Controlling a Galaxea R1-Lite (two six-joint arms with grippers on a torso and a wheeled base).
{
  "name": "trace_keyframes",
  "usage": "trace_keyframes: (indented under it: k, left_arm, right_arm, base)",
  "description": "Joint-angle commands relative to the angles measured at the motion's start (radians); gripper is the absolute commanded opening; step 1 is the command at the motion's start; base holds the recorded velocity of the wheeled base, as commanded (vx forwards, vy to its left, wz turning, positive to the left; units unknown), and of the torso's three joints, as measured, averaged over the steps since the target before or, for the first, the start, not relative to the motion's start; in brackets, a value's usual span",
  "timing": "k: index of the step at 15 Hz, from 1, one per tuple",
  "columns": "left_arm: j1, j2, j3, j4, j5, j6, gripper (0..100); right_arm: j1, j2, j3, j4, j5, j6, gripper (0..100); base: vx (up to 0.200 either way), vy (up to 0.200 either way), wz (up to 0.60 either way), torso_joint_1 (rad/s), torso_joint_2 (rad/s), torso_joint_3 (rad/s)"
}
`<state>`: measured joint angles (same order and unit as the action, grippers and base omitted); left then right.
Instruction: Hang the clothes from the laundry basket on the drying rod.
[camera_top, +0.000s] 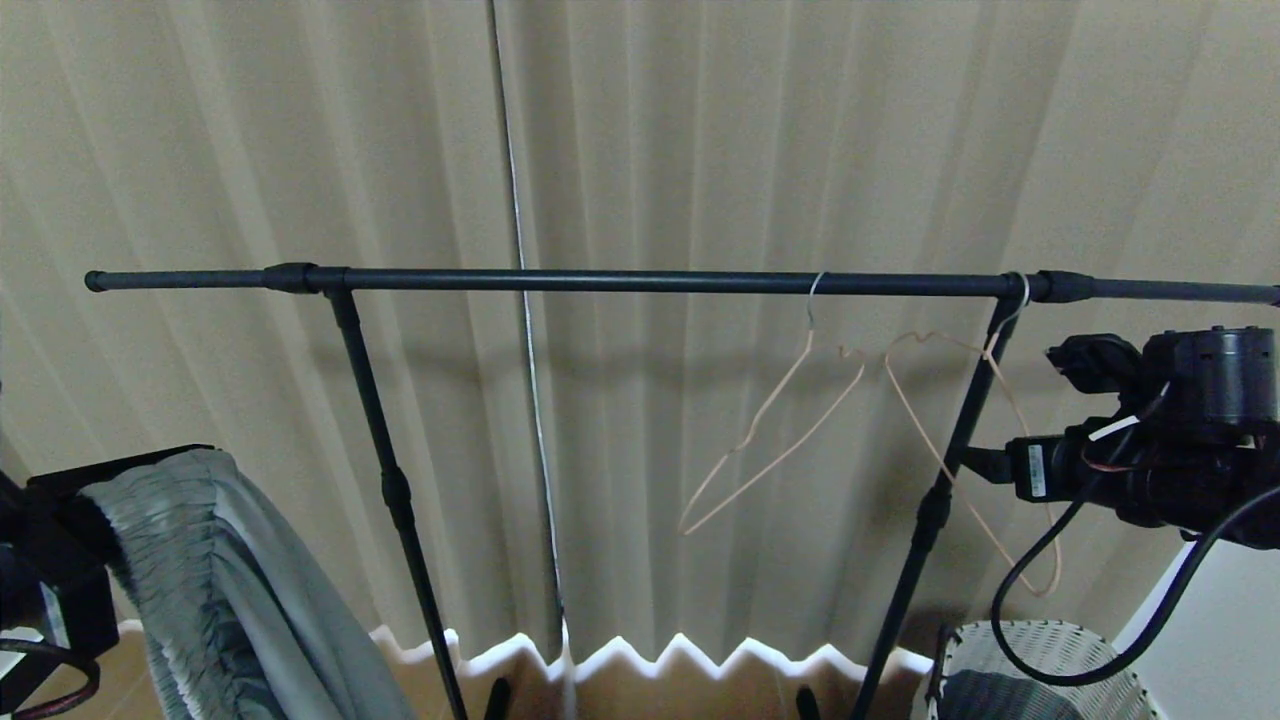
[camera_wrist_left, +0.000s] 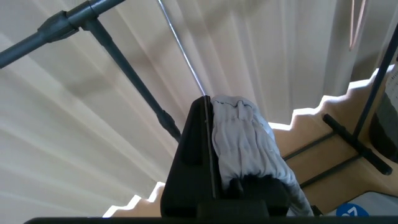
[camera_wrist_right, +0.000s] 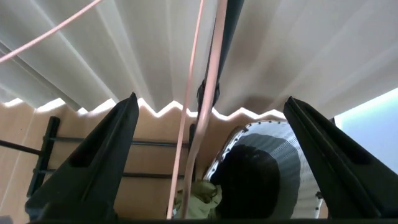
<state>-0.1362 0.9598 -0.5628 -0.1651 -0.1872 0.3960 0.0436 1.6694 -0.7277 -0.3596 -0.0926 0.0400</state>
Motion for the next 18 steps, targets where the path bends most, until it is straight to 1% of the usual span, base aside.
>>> trace_keyframes:
  k: [1,3,6,7,18]
  left_arm:
    - [0.000,0.000,0.001,-0.001,0.000,0.000,0]
    - [0.000,-0.001,0.003,-0.001,0.000,0.000,0]
    - [0.001,-0.001,0.006,-0.001,0.000,0.000,0]
    - [0.001,-0.001,0.006,-0.001,0.000,0.000,0]
    - [0.003,-0.001,0.017,-0.001,0.000,0.001,0]
  right_arm:
    - [-0.005,0.032,-0.018,-0.002,0.002,0.001,100]
    - [-0.007,0.046,-0.022,-0.004,0.001,0.029,100]
    - [-0.005,0.039,-0.022,-0.002,-0.001,0.027,100]
    - [-0.005,0.035,-0.022,-0.002,-0.001,0.027,0]
    - [-0.005,-0.025,-0.022,-0.002,-0.001,0.021,0]
  base:
    - [0.000,0.000,0.00,0.000,0.00,0.000]
    - [0.000,0.000,0.00,0.000,0.00,0.000]
    - [0.000,0.000,0.00,0.000,0.00,0.000]
    - [0.000,0.000,0.00,0.000,0.00,0.000]
    - [0.000,0.000,0.00,0.000,0.00,0.000]
